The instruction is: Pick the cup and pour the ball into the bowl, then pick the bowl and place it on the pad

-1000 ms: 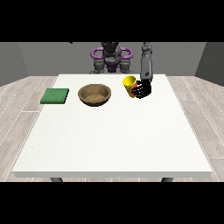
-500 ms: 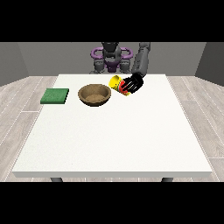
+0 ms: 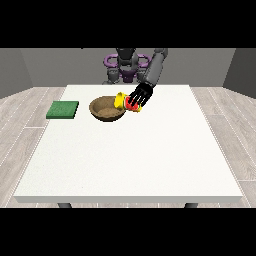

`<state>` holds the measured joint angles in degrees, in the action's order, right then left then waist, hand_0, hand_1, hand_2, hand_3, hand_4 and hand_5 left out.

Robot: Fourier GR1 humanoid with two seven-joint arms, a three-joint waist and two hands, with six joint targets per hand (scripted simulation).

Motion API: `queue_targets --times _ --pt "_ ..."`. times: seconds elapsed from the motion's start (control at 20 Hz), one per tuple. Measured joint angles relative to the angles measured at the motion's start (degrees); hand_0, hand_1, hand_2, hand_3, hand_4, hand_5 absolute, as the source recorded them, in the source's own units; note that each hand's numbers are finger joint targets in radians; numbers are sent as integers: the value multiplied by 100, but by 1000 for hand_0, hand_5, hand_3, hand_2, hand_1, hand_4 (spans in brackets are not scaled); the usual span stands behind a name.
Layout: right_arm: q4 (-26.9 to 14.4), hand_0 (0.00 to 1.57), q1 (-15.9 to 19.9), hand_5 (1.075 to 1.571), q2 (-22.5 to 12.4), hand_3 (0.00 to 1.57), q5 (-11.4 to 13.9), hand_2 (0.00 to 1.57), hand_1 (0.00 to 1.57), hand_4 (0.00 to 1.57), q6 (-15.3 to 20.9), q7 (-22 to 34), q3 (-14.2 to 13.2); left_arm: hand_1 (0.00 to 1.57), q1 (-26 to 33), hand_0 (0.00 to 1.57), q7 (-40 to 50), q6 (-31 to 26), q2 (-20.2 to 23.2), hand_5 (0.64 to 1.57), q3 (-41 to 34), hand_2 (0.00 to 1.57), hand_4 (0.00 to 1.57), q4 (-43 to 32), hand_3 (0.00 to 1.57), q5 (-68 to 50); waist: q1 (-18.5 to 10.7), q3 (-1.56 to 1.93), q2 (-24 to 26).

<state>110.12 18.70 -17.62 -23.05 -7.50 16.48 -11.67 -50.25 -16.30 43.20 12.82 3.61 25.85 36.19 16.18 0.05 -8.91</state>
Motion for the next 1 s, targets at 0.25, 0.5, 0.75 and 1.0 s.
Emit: queue_targets --times 0.25,0.5,0.75,1.0 --pt "-277 0 117 1564 76 0 136 0 0 360 46 -62 97 1352 -395 1352 925 548 -3 1548 657 1571 857 -476 1571 1122 -43 7 121" --pt "-638 0 105 1566 177 0 231 0 0 384 61 -137 162 1308 -748 1308 1954 530 -289 1470 1473 1403 954 -1039 1414 2307 -99 10 440" --pt "-998 0 -24 1565 196 0 289 0 0 378 -16 -282 129 1487 -968 1487 2793 228 -609 1518 2396 1571 936 -1518 1571 3479 -244 13 768" --pt "-1375 0 -166 1566 290 0 409 0 0 373 -4 -431 141 1503 -1306 1503 3497 -511 -938 1505 3263 1571 1057 -1772 1571 4489 -427 11 1116"
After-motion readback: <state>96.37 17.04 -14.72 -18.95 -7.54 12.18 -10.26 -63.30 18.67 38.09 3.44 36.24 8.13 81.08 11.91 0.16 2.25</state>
